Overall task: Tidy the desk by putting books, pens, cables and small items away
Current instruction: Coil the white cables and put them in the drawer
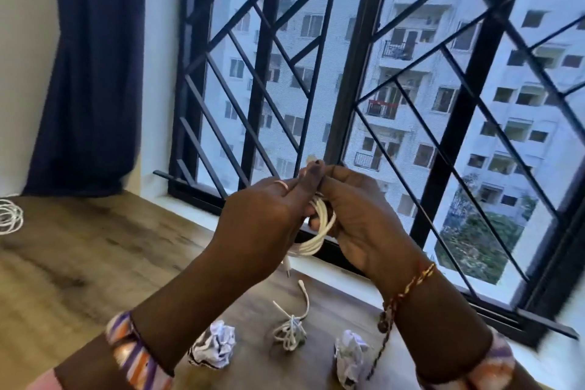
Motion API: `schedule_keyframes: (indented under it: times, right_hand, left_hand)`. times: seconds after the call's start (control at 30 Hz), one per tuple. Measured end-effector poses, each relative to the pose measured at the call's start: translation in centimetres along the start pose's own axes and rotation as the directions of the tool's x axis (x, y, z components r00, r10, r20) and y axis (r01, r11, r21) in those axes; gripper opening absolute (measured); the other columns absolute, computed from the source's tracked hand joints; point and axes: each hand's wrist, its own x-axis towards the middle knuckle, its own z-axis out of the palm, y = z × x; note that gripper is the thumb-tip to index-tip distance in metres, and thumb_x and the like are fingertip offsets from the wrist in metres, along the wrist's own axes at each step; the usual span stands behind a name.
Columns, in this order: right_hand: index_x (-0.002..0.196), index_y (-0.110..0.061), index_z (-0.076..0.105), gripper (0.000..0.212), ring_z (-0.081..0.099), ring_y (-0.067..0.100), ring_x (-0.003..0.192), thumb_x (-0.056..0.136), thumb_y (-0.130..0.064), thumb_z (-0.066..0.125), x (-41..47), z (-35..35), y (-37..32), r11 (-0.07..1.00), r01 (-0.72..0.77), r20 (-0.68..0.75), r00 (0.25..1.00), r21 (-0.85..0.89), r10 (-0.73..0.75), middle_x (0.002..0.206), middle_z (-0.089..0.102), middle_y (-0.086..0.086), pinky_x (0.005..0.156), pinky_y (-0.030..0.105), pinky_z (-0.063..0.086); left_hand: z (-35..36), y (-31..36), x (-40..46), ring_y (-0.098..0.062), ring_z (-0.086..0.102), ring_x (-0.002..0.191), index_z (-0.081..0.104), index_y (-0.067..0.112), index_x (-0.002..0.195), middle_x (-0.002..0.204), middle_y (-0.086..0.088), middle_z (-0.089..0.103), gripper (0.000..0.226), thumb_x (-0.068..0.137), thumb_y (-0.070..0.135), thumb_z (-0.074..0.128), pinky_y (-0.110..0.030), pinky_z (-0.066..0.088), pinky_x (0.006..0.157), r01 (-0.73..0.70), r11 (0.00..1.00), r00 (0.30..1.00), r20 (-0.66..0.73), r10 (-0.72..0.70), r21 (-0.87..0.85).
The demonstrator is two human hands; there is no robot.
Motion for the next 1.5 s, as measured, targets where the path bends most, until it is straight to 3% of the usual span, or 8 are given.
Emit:
schedule_keyframes:
  times: [0.1,0.17,0.33,0.47,0.57,0.73,1.03,1.5]
  right_hand:
    - [0.082,-0.001,0.059,0.025,0.047,0.009,0.034,0.097,-0.016,0.045,0.2,-0.6,-0.1,0.984,-0.118,0.088,0.99,0.133,0.107,0.051,0.053,0.008,0.034,0.015,0.041]
    - [0.086,0.004,0.06,0.028,0.049,0.009,0.04,0.096,-0.018,0.046,0.1,-0.8,-0.1,0.984,-0.119,0.175,0.98,0.135,0.095,0.055,0.054,0.008,0.039,0.017,0.045]
    - [0.12,-0.013,0.053,0.035,0.063,0.01,0.069,0.087,-0.004,0.059,-0.4,-0.3,-0.7,0.95,0.128,0.244,0.968,-0.284,-0.058,0.098,0.065,0.007,0.066,0.022,0.054]
    - [0.14,-0.022,0.037,0.069,0.058,0.017,0.099,0.078,-0.014,0.066,-0.9,1.0,-1.3,0.594,0.345,0.291,0.938,-0.727,-0.189,0.131,0.05,0.004,0.083,0.027,0.043]
    - [0.121,-0.018,0.057,0.045,0.054,0.02,0.112,0.077,-0.017,0.065,-1.4,2.0,-1.6,0.221,0.411,0.353,0.899,-0.884,-0.26,0.124,0.053,0.004,0.083,0.023,0.04]
    - [0.093,-0.023,0.065,0.015,0.064,0.025,0.087,0.082,-0.019,0.056,-4.0,2.7,-2.4,0.142,0.393,0.299,0.85,-0.909,-0.434,0.084,0.061,0.002,0.068,0.031,0.047]
    - [0.089,-0.006,0.064,0.021,0.065,0.019,0.059,0.073,0.008,0.061,-8.0,1.8,-4.4,0.866,0.189,0.04,0.98,-0.462,-0.193,0.077,0.068,0.019,0.062,0.028,0.057]
    - [0.09,-0.008,0.065,0.016,0.06,0.011,0.06,0.077,0.0,0.064,-14.9,3.7,-4.8,0.953,-0.045,-0.028,0.999,-0.298,0.038,0.069,0.065,0.003,0.056,0.02,0.049]
  left_hand:
    - [0.3,0.3,0.3,-0.024,0.062,0.045,0.07,0.003,0.101,0.056,-0.009,0.066,0.061,0.045,0.014,0.09,-0.024,0.044,0.036,0.093,0.987,0.987,0.121,-0.109,0.134]
    - [-0.3,0.6,1.1,-0.022,0.065,0.061,0.063,0.009,0.112,0.071,-0.007,0.069,0.052,0.064,0.02,0.082,-0.026,0.047,0.047,0.173,0.969,0.951,0.225,-0.211,0.179]
    - [-1.1,-0.9,1.2,-0.021,0.063,0.097,0.044,0.018,0.128,0.108,-0.005,0.065,0.033,0.095,0.023,0.044,-0.029,0.048,0.08,0.237,0.968,0.943,0.223,-0.248,0.076]
    - [-2.6,-2.4,1.2,-0.025,0.065,0.084,0.061,0.015,0.109,0.094,-0.012,0.069,0.022,0.089,0.014,0.052,-0.031,0.046,0.069,0.235,0.967,0.941,0.273,-0.2,-0.1]
    - [-3.6,-2.6,0.9,-0.029,0.066,0.078,0.063,0.011,0.102,0.085,-0.014,0.07,0.021,0.084,0.009,0.053,-0.031,0.045,0.064,0.066,0.977,0.964,0.267,-0.01,-0.204]
    - [-5.4,-2.4,0.5,-0.012,0.059,0.053,0.066,0.014,0.104,0.062,-0.004,0.068,0.031,0.078,0.021,0.05,-0.018,0.038,0.05,0.052,0.926,0.994,0.104,-0.013,-0.373]
    - [-7.0,0.0,0.4,-0.013,0.063,0.052,0.07,0.014,0.076,0.057,0.001,0.068,0.006,0.078,0.019,0.072,-0.024,0.05,0.053,0.383,0.578,0.903,0.162,-0.397,-0.721]
    - [-12.2,2.3,-2.9,-0.011,0.059,0.063,0.073,0.017,0.07,0.065,-0.003,0.066,0.023,0.084,0.008,0.058,-0.019,0.046,0.061,0.577,0.044,0.783,0.536,-0.316,-0.816]
